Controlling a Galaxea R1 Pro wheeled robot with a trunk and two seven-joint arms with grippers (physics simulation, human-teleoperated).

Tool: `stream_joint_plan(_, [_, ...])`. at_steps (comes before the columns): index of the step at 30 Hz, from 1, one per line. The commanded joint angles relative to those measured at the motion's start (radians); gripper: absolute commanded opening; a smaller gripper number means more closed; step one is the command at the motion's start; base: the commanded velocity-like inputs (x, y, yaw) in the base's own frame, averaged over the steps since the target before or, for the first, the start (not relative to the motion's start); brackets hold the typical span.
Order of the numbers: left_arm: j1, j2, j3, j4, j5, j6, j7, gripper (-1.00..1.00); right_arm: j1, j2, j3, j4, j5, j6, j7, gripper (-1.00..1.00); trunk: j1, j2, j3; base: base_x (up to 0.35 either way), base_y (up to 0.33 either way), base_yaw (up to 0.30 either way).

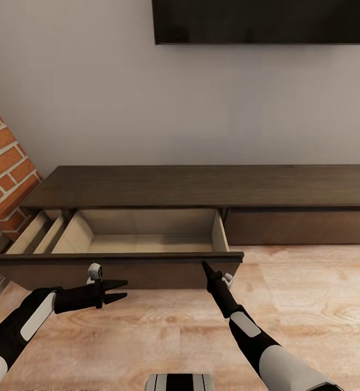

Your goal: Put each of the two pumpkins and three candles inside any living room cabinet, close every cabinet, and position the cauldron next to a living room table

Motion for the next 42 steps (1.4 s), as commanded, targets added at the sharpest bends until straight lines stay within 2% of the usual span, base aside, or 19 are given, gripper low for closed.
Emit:
stream_joint_plan(1, [-0.001,0.001,-0.003,0.0,0.004,0.005,-0.002,1.0,0.0,0.0,0.01,0.002,-0.007,0.008,0.004,-1.0,0.0,0.0,-0.001,-0.057,0.0,0.0])
stream_joint_plan(42, [-0.001,0.001,-0.003,0.001,0.004,0.005,-0.002,1.0,0.0,0.0,0.012,0.002,-0.006,0.006,0.004,-1.0,0.0,0.0,-0.001,-0.037,0.0,0.0])
